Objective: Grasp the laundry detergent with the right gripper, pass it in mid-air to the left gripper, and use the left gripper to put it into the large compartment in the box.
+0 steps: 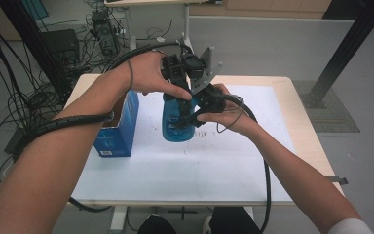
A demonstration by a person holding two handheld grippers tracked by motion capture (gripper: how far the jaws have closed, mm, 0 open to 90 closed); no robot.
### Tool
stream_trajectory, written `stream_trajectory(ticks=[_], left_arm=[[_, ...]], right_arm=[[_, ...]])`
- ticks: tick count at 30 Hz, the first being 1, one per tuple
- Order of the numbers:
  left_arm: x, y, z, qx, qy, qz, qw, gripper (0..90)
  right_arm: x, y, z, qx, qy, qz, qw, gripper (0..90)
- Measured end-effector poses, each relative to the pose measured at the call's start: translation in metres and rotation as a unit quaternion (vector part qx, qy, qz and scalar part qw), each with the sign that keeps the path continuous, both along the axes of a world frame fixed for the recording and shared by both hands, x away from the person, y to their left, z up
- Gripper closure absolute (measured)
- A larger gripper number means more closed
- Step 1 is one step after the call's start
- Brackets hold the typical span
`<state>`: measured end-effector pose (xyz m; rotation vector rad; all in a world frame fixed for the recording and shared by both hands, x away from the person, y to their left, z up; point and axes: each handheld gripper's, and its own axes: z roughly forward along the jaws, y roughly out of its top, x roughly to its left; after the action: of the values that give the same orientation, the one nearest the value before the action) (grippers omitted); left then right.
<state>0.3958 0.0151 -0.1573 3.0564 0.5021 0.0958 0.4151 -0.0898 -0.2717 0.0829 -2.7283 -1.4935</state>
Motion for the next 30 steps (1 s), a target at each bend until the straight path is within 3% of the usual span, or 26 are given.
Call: stream_trajectory(ticks=[30], left_arm=[[-0.0002, 0.0017, 0.0018, -0.009, -0.006, 0.001, 0.9999, 5.5]], right_arm=[[-0.0007, 0.0001, 0.0003, -0.001, 0.003, -0.002, 1.0, 43.6]])
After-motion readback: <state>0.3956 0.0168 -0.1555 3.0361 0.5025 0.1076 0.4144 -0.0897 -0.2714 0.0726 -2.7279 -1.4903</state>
